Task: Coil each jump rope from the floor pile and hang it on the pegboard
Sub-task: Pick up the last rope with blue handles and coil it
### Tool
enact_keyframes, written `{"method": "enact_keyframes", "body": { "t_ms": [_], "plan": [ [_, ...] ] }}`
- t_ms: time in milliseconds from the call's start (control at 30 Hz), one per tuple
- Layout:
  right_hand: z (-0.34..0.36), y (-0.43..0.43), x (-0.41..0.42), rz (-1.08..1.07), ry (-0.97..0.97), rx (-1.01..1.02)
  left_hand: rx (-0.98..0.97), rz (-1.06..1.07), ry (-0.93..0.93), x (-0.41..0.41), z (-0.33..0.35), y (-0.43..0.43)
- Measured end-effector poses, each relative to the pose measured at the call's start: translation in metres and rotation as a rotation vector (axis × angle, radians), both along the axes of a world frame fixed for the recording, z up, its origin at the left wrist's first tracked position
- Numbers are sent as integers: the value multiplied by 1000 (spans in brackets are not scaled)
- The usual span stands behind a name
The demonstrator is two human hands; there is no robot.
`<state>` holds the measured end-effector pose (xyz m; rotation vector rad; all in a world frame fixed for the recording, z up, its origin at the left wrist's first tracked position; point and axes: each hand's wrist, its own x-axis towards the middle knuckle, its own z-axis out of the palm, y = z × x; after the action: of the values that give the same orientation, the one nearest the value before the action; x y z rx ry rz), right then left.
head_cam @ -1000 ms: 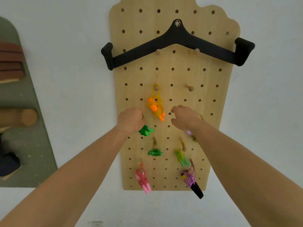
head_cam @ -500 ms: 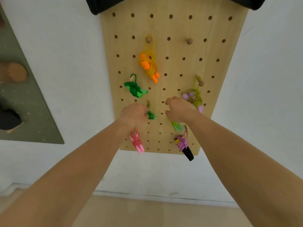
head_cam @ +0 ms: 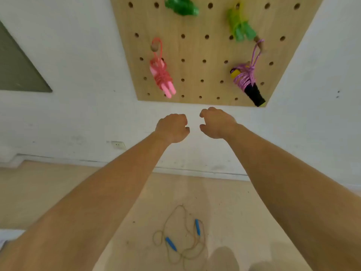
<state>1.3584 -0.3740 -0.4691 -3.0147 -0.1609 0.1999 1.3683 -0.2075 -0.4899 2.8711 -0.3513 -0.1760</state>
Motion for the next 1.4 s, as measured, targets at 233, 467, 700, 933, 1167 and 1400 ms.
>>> {"method": "enact_keyframes", "body": {
  "t_ms": [233,467,700,933,1167,1400],
  "plan": [
    [-230,9,-22,2,115,-12,25,1,127,-21,-214,3],
    [-418,16,-61,26,185,-52,43,-23,199,-67,-402,5],
    [-510,12,-129,8,202,-2,66,-8,230,-133,-485,2],
    [-576,-2,-207,-39,338,65,114,-9,344,-206,-550,12],
    [-685,-11,-227,-131,475,67,120,-18,468,-221,-651,29],
    [-777,-6,-197,-281,491,139,289,-165,466,-203,-748,45]
  ]
}}
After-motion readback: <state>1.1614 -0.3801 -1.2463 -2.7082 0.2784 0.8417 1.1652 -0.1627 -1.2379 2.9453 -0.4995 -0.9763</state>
